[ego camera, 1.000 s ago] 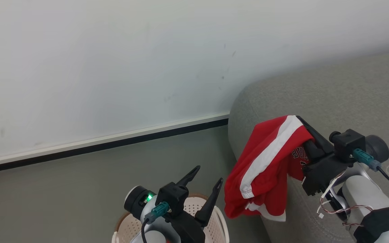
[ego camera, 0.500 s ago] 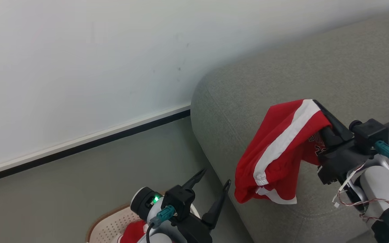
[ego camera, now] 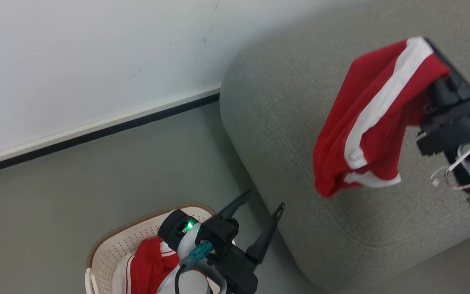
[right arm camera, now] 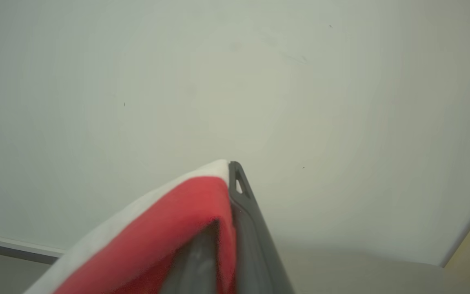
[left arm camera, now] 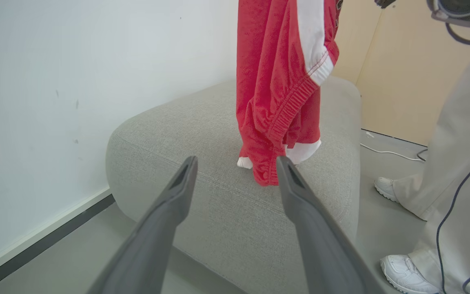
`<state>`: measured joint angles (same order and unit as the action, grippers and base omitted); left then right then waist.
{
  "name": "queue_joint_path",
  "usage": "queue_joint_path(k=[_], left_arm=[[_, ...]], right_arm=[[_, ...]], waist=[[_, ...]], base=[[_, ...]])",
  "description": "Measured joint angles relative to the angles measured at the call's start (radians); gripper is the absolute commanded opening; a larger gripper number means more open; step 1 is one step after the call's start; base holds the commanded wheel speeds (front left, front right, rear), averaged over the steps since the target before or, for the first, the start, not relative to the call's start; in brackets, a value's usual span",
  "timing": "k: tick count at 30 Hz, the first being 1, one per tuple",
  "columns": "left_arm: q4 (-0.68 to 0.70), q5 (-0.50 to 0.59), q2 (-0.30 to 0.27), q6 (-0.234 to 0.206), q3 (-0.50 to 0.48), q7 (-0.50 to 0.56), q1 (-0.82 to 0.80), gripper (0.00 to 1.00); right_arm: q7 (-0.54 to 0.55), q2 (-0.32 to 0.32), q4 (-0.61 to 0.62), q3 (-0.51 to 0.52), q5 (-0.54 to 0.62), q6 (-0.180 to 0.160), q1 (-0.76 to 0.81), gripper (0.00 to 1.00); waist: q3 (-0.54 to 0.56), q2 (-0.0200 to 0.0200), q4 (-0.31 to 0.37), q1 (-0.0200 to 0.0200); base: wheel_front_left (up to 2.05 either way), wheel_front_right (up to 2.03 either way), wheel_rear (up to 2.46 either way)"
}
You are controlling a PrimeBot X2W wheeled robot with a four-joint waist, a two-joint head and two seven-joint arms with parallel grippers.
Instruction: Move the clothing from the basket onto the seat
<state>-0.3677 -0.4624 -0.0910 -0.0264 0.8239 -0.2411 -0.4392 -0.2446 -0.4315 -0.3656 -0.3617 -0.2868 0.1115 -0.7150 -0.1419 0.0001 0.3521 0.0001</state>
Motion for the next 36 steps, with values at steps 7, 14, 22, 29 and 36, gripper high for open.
queue_joint_path(k=[7, 14, 22, 29, 36], left_arm=[[0.061, 0.041, -0.048, -0.002, -0.007, 0.012, -0.059, 1.0], [0.131, 0.061, -0.077, -0.006, -0.009, 0.039, -0.11, 1.0], [0.219, 0.109, -0.119, -0.009, -0.007, 0.085, -0.158, 1.0], [0.286, 0.142, -0.159, -0.012, -0.012, 0.134, -0.196, 1.0], [0.314, 0.164, -0.167, -0.018, -0.014, 0.167, -0.249, 1.0]], right_arm=[[0.045, -0.024, -0.038, 0.044, -0.03, 0.003, -0.221, 0.0], [0.086, -0.036, -0.155, 0.105, -0.087, 0.004, -0.391, 0.0], [0.112, -0.09, -0.291, 0.159, -0.109, 0.008, -0.528, 0.0], [0.108, -0.089, -0.37, 0.166, -0.12, 0.009, -0.561, 0.0], [0.077, -0.044, -0.483, 0.164, -0.138, 0.009, -0.556, 0.0]], waist=[[-0.094, 0.0, -0.021, 0.0001], [-0.179, 0.0, -0.044, 0.0001], [-0.297, 0.0001, -0.073, 0.0001], [-0.403, 0.0001, -0.086, 0.0001], [-0.505, 0.0001, -0.086, 0.0001]], base=[[0.0, 0.0, 0.0], [0.0, 0.0, 0.0], [0.0, 0.0, 0.0], [0.0, 0.0, 0.0], [0.0, 0.0, 0.0]])
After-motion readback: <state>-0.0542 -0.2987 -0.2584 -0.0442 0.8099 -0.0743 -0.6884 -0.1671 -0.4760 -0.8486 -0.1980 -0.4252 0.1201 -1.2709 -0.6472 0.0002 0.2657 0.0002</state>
